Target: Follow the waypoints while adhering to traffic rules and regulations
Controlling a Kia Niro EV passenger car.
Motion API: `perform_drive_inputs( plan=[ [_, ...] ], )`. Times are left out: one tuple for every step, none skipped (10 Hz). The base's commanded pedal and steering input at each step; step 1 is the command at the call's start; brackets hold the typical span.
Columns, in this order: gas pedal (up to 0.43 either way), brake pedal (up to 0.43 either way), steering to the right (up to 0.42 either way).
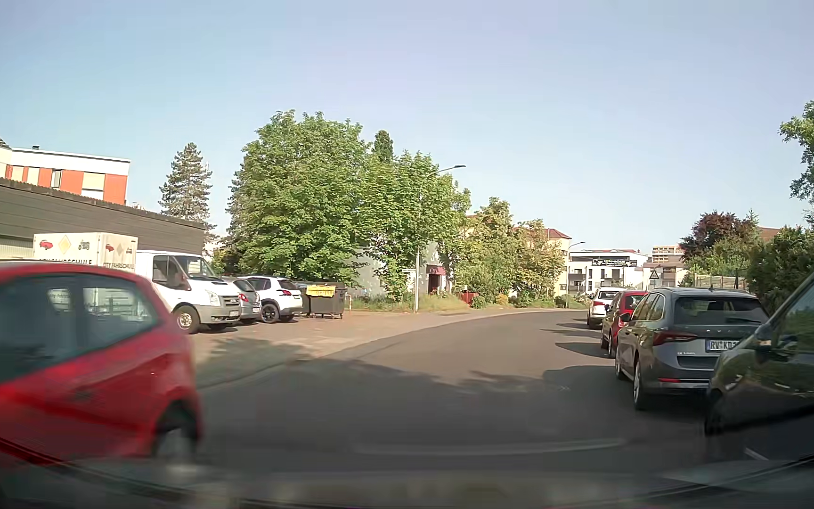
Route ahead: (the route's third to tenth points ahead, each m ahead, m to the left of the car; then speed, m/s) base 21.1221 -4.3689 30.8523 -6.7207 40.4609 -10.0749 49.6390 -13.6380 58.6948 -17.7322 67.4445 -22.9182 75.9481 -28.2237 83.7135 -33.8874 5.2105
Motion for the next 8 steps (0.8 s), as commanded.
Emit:
perform_drive_inputs(
  plan=[
    [0.209,0.03,0.084],
    [0.22,0.03,0.083],
    [0.22,0.03,0.083],
    [0.22,0.03,0.082],
    [0.22,0.03,0.08],
    [0.22,0.03,0.075],
    [0.22,0.03,0.069],
    [0.22,0.03,0.065]
  ],
)
